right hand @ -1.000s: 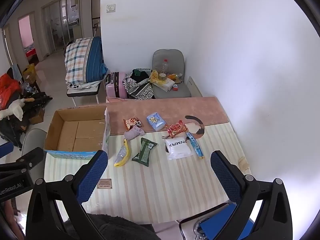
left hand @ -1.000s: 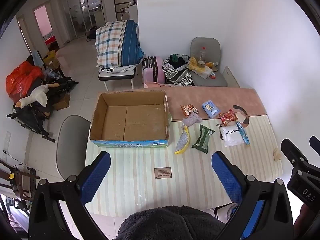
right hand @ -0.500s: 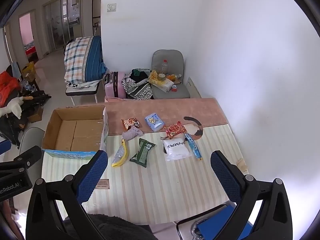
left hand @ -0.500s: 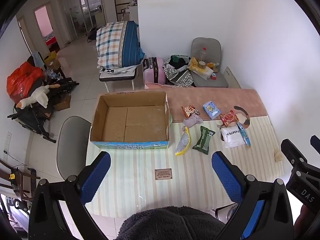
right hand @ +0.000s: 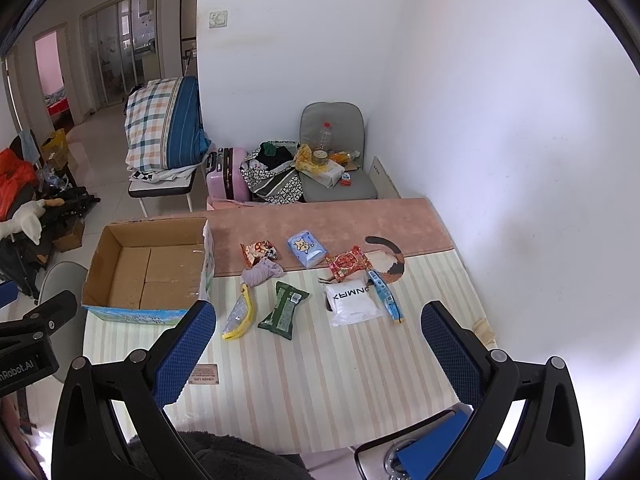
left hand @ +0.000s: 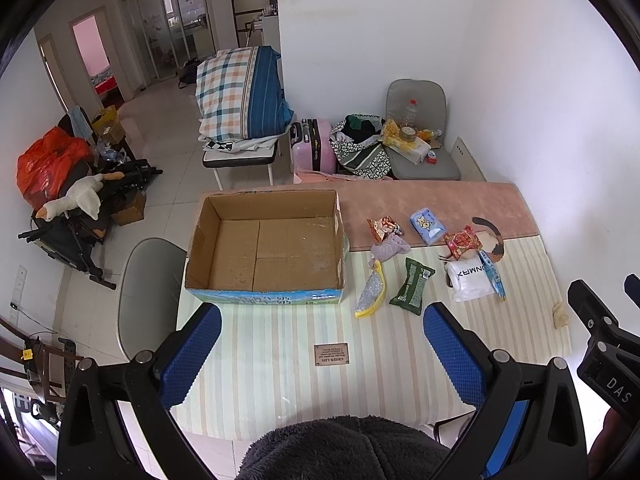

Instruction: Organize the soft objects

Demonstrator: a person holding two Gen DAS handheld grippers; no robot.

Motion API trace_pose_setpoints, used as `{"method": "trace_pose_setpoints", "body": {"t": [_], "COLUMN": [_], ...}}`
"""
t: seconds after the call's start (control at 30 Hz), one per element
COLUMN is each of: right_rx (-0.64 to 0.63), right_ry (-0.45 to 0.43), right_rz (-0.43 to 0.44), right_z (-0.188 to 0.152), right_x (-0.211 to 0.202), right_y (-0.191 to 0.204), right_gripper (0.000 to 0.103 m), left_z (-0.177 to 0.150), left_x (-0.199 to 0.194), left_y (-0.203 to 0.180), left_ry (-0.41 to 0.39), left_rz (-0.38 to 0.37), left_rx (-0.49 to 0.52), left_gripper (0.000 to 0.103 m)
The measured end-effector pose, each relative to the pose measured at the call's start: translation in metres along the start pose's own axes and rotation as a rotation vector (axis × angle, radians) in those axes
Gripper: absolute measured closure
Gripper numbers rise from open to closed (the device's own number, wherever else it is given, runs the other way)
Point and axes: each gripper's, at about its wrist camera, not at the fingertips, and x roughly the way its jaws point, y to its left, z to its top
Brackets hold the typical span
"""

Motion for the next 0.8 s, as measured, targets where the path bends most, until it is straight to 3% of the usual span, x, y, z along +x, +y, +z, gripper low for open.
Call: {"method": "trace_pose_setpoints", "body": {"t": [0.8], "right_rx": [0.002], "right_ry": [-0.014], "right_rz": [0.006], "right_z": [0.0024], "right_x": [-0.0035], "right_y": [-0.0026], "right_gripper": [0.000], "left_z": [0.0025], "left_x": [-0.0068], "left_y": [-0.0014], "left_ry": [-0.021], "left_rz": [0.011], "left_rx": [-0.004], "left_gripper": [0.000]}}
